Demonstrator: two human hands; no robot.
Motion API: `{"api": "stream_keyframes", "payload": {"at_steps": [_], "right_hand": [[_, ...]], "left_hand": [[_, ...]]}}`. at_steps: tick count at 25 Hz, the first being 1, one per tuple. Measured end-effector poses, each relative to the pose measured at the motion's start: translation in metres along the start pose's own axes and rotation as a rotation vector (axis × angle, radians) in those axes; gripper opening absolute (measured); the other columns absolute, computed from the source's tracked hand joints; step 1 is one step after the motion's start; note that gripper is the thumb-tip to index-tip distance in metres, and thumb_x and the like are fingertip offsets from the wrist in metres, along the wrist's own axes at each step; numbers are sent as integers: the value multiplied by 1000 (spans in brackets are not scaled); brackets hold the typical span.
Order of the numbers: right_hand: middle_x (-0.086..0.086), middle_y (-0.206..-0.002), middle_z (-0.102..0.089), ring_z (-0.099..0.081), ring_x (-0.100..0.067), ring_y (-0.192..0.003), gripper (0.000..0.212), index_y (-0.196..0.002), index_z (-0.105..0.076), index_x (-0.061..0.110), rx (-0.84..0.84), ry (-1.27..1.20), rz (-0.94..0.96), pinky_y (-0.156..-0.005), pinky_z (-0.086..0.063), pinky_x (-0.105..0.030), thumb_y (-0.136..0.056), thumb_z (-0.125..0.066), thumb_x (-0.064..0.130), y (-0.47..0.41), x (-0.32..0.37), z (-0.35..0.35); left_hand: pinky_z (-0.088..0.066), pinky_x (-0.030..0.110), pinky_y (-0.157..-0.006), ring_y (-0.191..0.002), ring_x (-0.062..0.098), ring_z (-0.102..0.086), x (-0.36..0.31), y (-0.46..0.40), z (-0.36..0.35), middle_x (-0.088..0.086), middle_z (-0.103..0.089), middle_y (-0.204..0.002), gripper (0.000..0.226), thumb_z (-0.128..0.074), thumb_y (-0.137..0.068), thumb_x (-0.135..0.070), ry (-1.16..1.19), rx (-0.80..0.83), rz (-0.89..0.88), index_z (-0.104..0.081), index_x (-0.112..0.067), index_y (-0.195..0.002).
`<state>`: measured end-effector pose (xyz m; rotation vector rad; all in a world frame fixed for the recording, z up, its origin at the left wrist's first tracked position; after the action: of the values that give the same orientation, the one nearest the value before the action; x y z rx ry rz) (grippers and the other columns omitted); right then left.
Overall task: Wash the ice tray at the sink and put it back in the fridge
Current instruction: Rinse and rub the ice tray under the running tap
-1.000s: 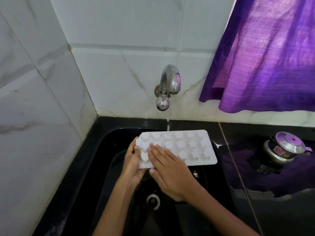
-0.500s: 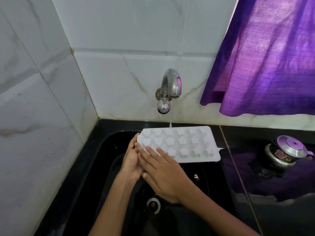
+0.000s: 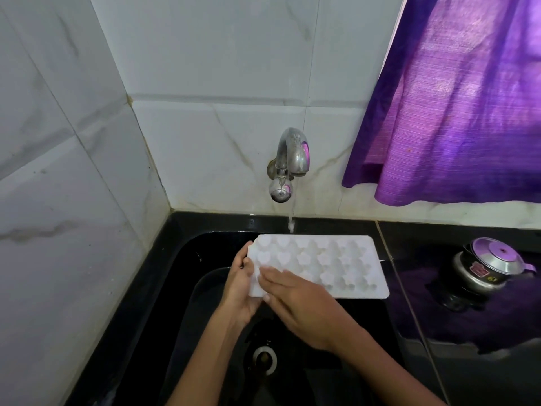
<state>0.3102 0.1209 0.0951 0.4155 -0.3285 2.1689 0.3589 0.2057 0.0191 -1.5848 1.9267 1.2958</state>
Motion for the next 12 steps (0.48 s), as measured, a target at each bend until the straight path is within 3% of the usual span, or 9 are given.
{"api": "stream_keyframes", "payload": {"at_steps": [3,6,9,12], "right_hand": [[9,-124,-64,-56,2,-112,29,-117,-67,20,-223,-271,-184,-104,-39,-19,-94,-54,33,11,-35,42],[-1,-95,-74,-66,4,-82,9,-92,-74,16,-538,-612,-322,-81,-50,-13,-85,-69,14,2,-80,82],[-5,-105,-71,-66,-7,-96,15,-102,-68,13,-592,-960,-467,-89,-51,-23,-89,-62,9,-31,-119,84],[-10,-117,-58,-56,-21,-110,31,-122,-55,3,-457,-1257,-672,-95,-46,-33,-94,-56,16,-76,-133,65]], "left_hand": [[-52,45,-80,-107,30,-58,-8,8,22,9,-57,-123,34,-31,-101,-16,-23,-21,-31,-45,-22,-132],[-51,45,-80,-110,29,-57,-18,20,46,8,-55,-128,37,-32,-101,-17,-45,-42,-68,-42,-22,-136],[-51,42,-74,-107,27,-58,-23,29,73,7,-55,-129,37,-32,-101,-16,-59,-86,-71,-42,-23,-137],[-52,40,-71,-106,27,-59,-22,36,92,7,-55,-130,37,-31,-102,-15,-36,-119,-66,-44,-23,-135]]}}
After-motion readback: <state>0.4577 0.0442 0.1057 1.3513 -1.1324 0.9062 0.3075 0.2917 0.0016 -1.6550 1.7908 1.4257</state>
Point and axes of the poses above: each hand's wrist, its own y-axis away from the middle knuckle, its own z-axis out of the back of the hand, x = y × z, the point moved 9 cm from there along -y, towards the middle knuckle
